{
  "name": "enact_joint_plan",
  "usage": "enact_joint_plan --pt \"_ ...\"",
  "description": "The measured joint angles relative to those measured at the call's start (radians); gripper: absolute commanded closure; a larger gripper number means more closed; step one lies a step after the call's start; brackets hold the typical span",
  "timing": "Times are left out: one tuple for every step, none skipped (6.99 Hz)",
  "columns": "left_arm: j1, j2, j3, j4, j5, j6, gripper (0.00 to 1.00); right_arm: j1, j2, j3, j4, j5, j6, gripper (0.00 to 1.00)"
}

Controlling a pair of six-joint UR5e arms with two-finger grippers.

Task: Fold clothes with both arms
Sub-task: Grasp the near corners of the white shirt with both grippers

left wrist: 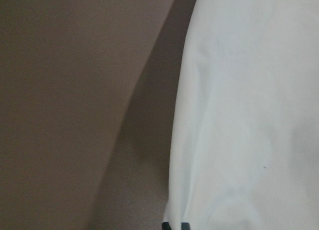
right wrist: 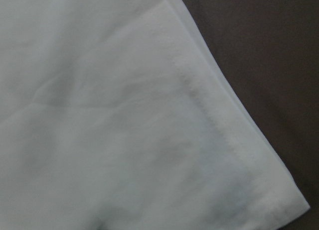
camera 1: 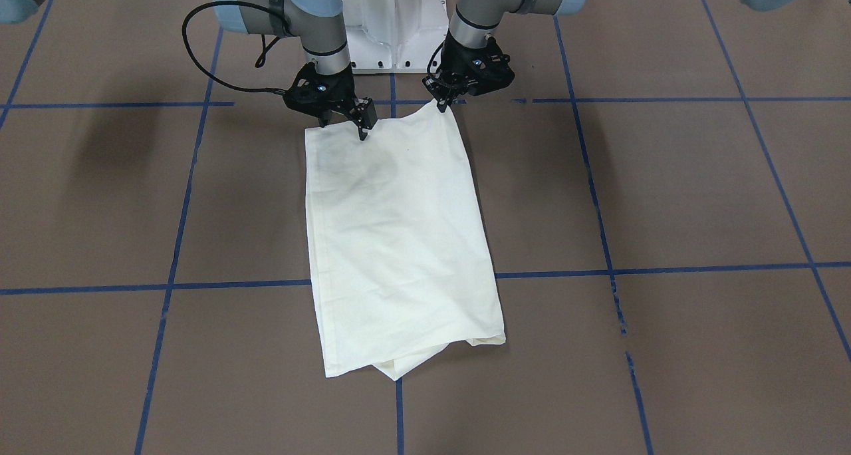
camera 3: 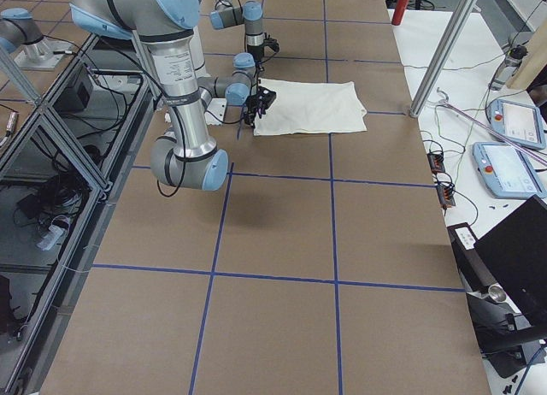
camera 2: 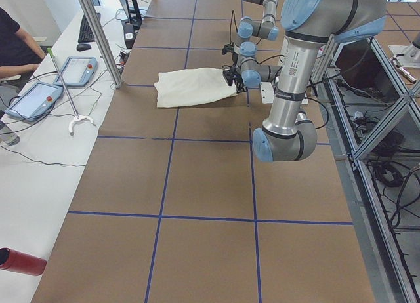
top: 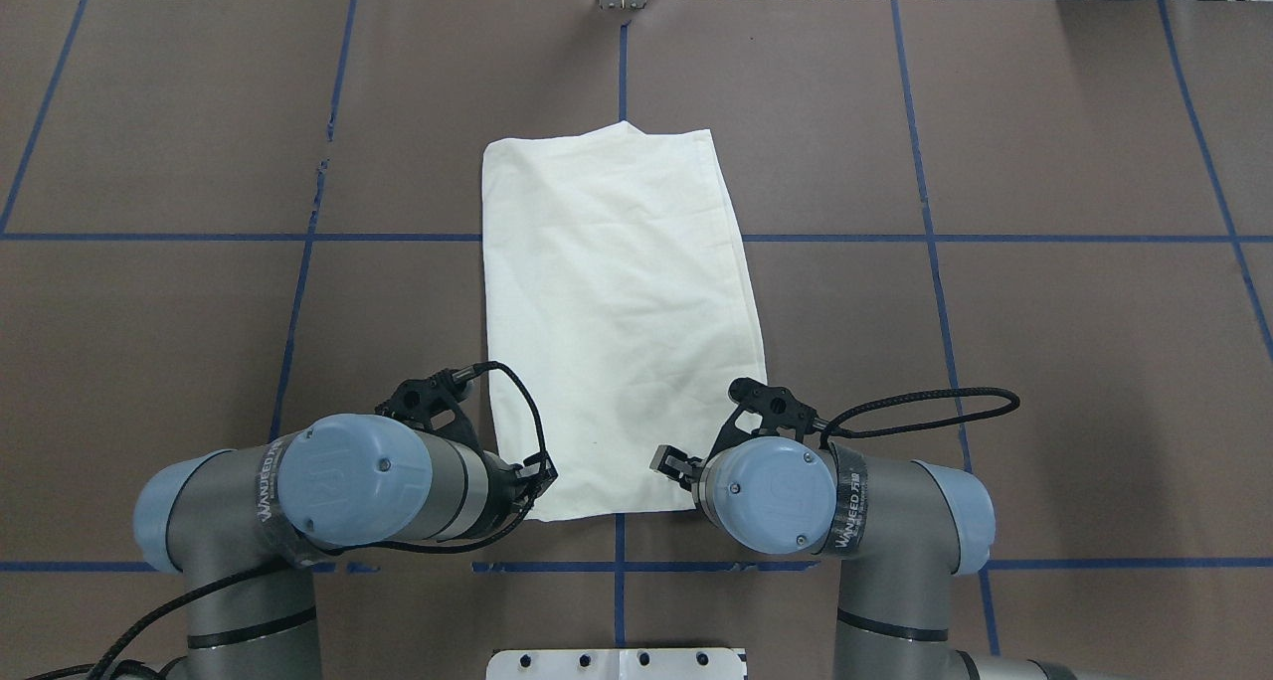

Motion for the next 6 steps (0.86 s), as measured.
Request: enact_joint_plan --pt "0.0 0.0 -0.002 0.0 0.0 0.0 1.0 0.001 -0.001 -0.002 -0.003 0.002 0.0 0.0" --pt "0.0 0.001 -0.002 0.0 0.0 0.0 1.0 0.001 -0.003 -0.001 -0.006 0.004 0.001 0.0" --pt "0.0 0.001 -0.002 0.0 0.001 0.0 1.0 0.0 -0.006 0.001 -0.008 0.007 0.002 0.0" --pt "0.0 0.001 -0.001 0.0 0.001 0.0 1.0 0.0 -0.008 0.002 -0.01 0.009 0.003 0.0" --pt "0.0 0.001 0.0 0.0 0.002 0.0 1.0 0.0 -0.009 0.003 -0.011 0.01 0.003 0.01" --pt "0.0 0.001 0.002 -0.001 0.003 0.0 1.0 0.0 -0.01 0.004 -0.012 0.01 0.003 0.26"
